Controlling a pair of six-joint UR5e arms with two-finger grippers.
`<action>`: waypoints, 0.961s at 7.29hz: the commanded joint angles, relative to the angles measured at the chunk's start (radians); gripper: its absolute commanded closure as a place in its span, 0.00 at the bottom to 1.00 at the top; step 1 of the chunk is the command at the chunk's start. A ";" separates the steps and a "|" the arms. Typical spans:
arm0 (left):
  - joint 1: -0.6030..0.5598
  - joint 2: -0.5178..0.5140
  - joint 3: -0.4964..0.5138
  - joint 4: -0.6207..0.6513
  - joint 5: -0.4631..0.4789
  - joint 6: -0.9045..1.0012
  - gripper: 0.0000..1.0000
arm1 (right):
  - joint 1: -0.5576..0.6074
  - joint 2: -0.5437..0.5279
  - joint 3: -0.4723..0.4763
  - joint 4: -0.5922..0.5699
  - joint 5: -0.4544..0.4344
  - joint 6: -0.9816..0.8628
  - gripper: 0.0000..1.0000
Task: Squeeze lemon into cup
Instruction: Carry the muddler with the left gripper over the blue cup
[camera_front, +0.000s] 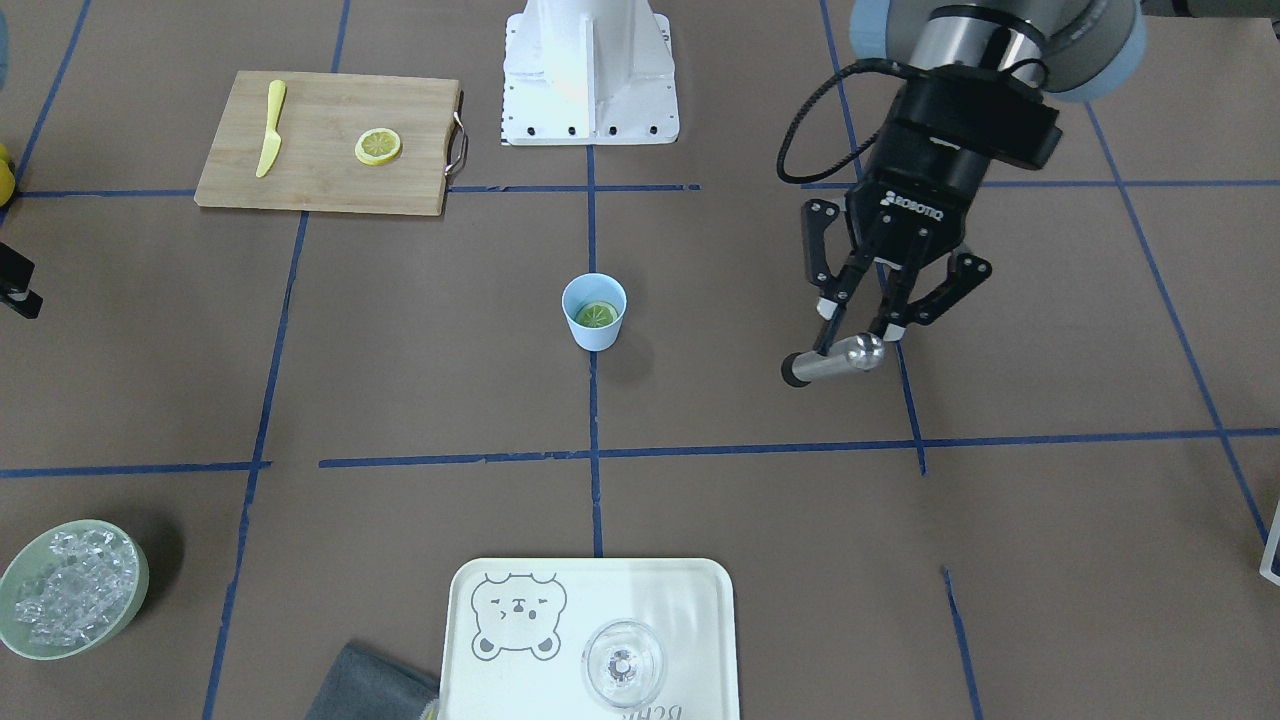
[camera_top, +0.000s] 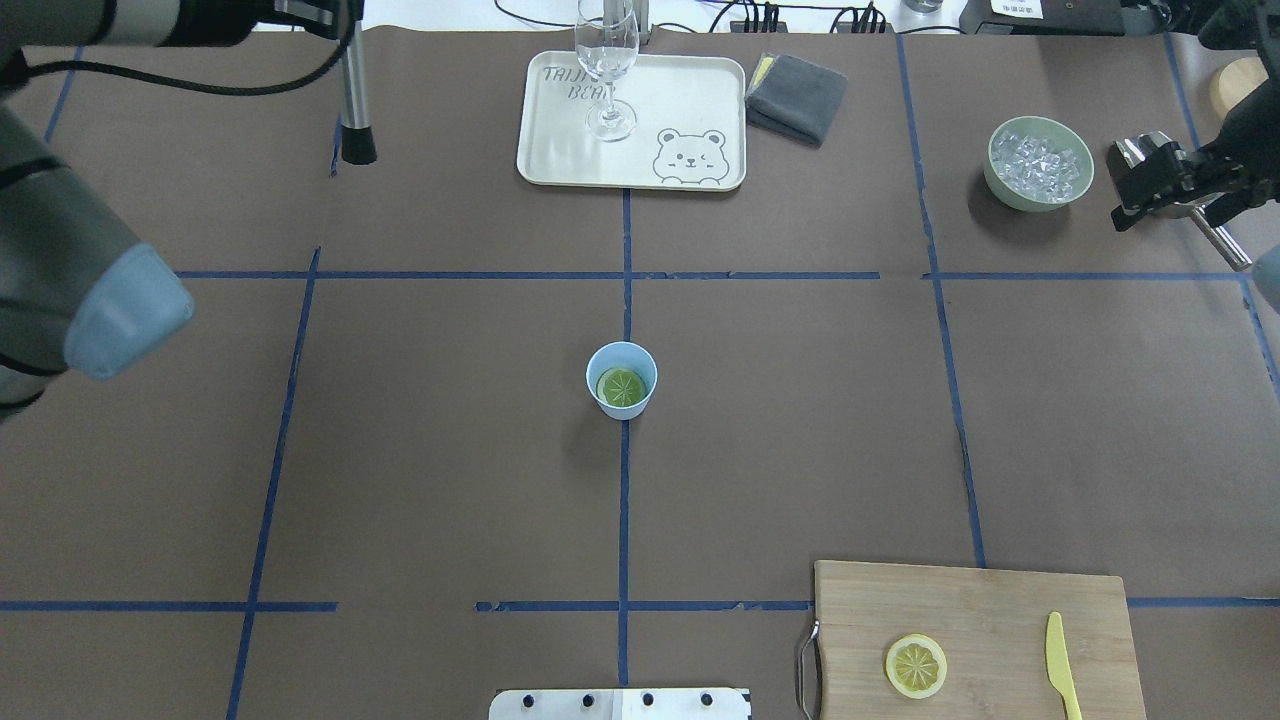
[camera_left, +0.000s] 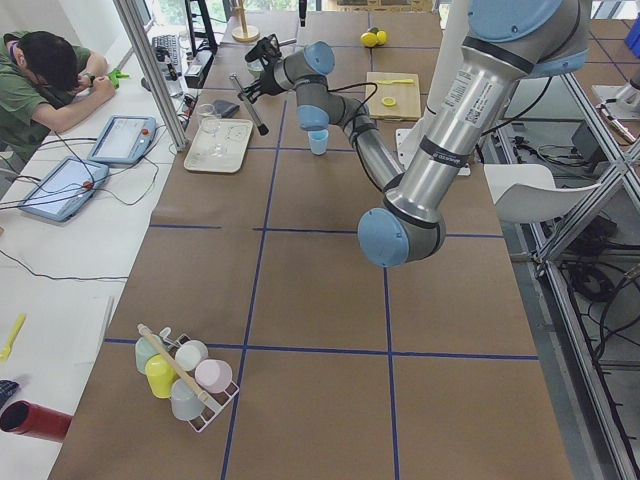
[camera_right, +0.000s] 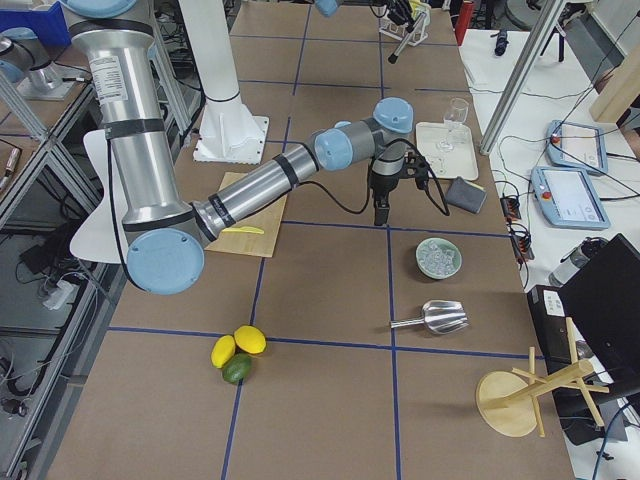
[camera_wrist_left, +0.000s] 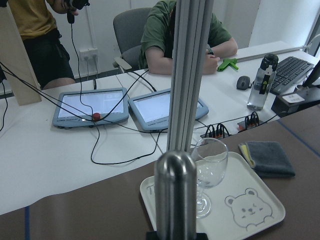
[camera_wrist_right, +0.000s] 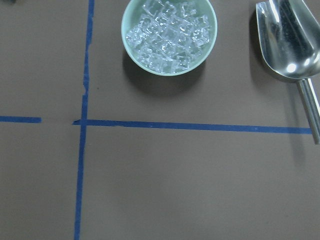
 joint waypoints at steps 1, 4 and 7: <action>0.159 0.001 0.002 -0.121 0.294 -0.062 1.00 | 0.127 -0.081 -0.046 0.033 0.073 -0.150 0.00; 0.349 0.021 0.031 -0.299 0.484 -0.021 1.00 | 0.258 -0.133 -0.143 0.031 0.098 -0.370 0.00; 0.510 -0.024 0.120 -0.382 0.611 0.102 1.00 | 0.258 -0.141 -0.153 0.033 0.097 -0.368 0.00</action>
